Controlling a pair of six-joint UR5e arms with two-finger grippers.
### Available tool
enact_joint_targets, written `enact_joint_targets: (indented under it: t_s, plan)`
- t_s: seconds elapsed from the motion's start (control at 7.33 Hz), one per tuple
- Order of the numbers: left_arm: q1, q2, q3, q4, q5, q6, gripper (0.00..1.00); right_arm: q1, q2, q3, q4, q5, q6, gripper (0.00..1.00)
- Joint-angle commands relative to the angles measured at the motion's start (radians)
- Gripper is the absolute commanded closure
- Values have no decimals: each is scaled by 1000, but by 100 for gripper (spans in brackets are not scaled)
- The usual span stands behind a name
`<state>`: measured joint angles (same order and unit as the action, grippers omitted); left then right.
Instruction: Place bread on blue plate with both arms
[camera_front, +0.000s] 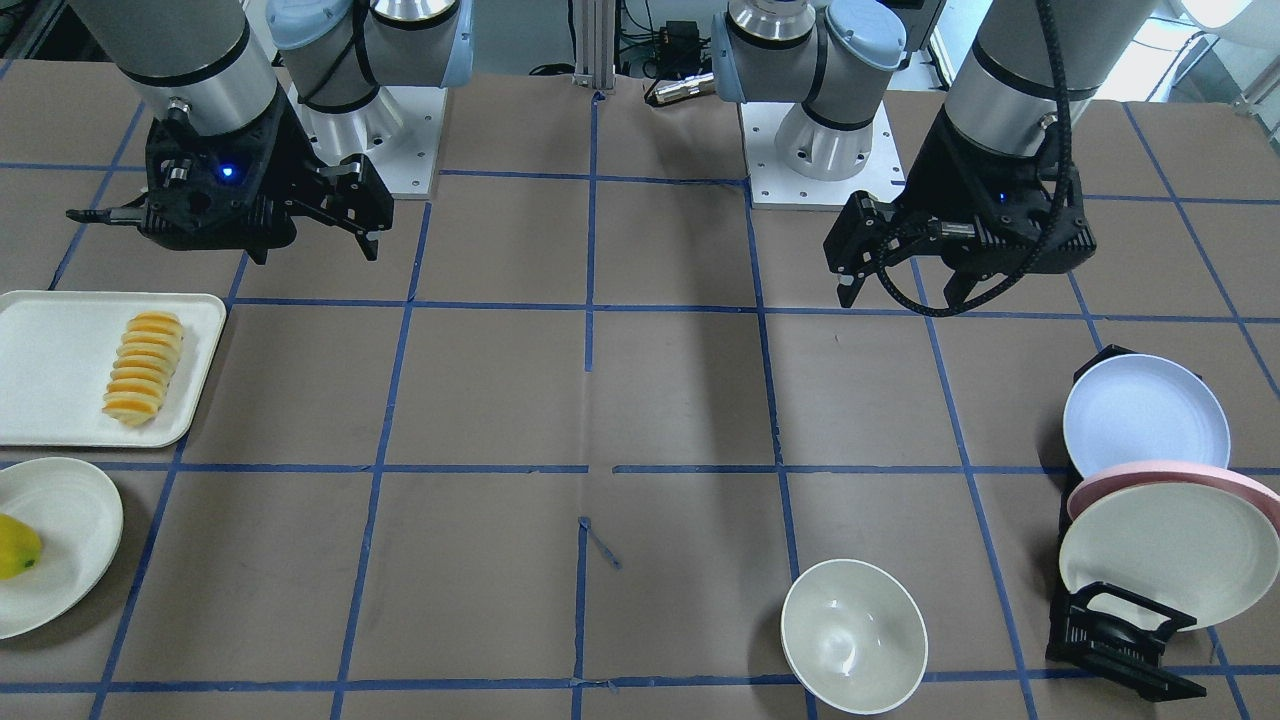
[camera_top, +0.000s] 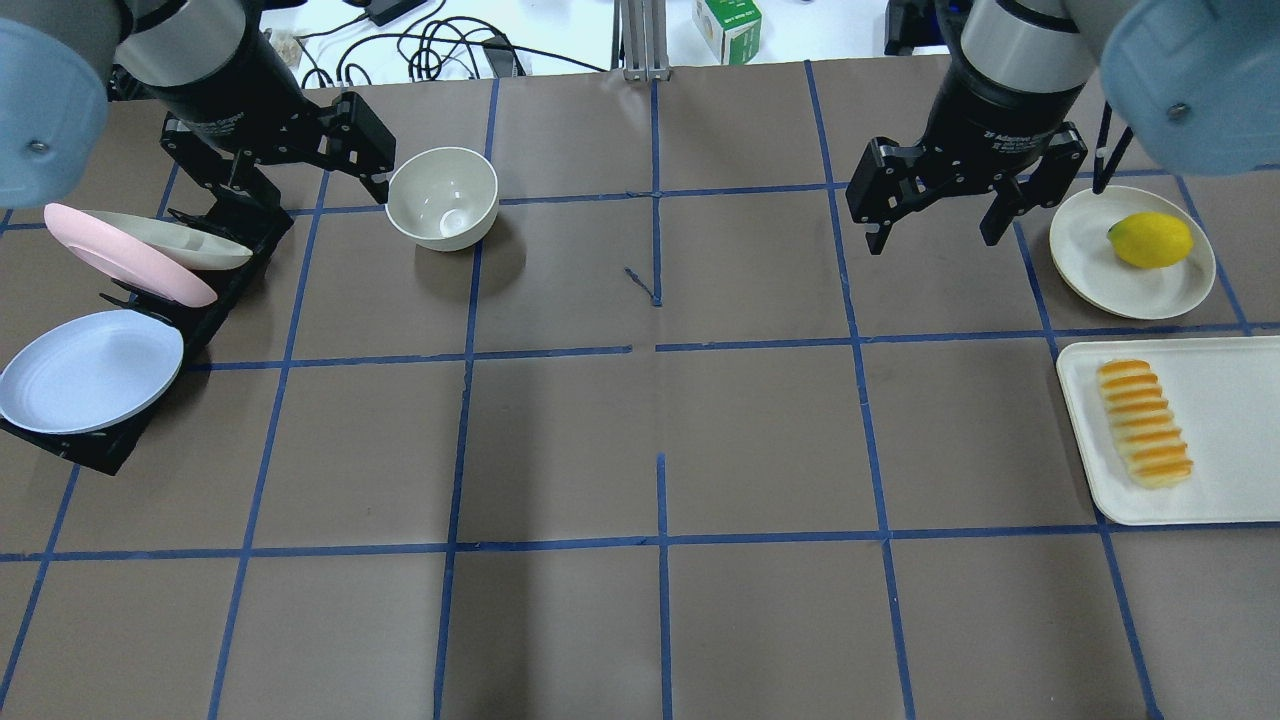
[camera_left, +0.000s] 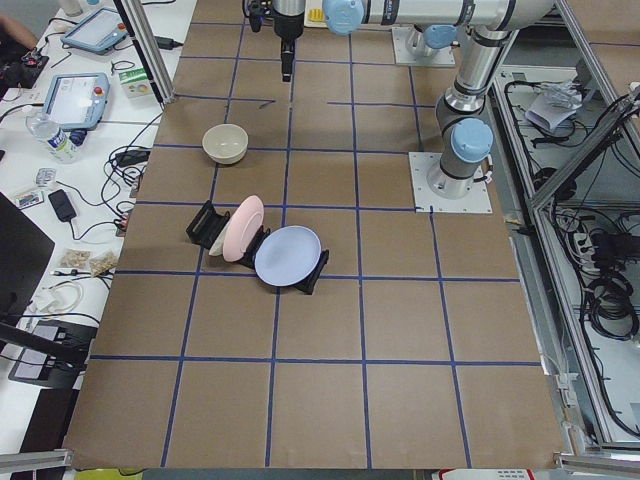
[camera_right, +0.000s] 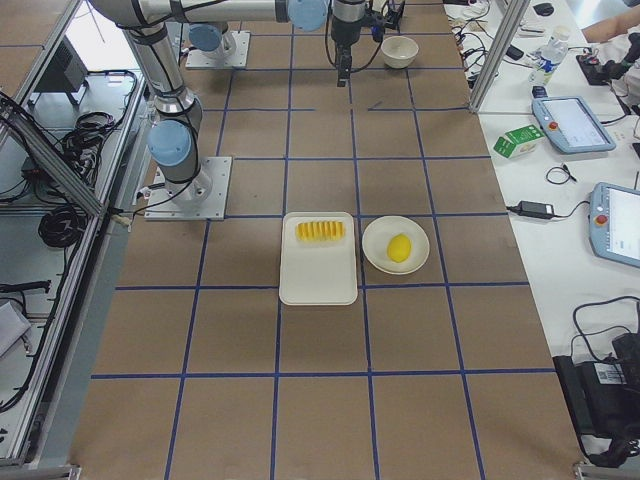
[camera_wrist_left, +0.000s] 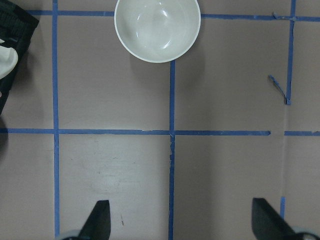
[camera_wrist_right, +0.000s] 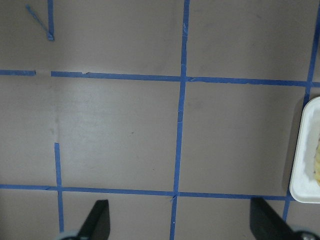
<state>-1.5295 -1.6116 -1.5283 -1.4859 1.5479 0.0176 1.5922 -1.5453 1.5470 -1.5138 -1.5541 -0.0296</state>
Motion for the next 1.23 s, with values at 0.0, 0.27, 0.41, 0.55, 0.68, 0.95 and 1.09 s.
enact_joint_targets:
  t_s: [0.0, 0.27, 0.41, 0.55, 0.68, 0.95, 1.09]
  plan:
    - [2, 1, -6, 0, -3, 1, 0, 0, 2, 1, 0, 0, 2, 0]
    - [5, 2, -12, 1, 9, -1, 0, 0, 4, 1, 0, 0, 2, 0]
    - [14, 15, -10, 3, 12, -1, 0, 0, 4, 2, 0, 0, 2, 0]
    - [52, 36, -10, -11, 43, -1, 0, 0, 4, 2, 0, 0, 4, 0]
    - [133, 44, -10, -13, 125, 1, 0, 0, 5, 2, 0, 0, 2, 0]
    - [352, 51, -10, -11, 178, 1, 0, 0, 10, 2, 0, 0, 2, 0]
    - [450, 47, -12, 1, 178, -2, 0, 0, 11, 4, 0, 3, -9, 0]
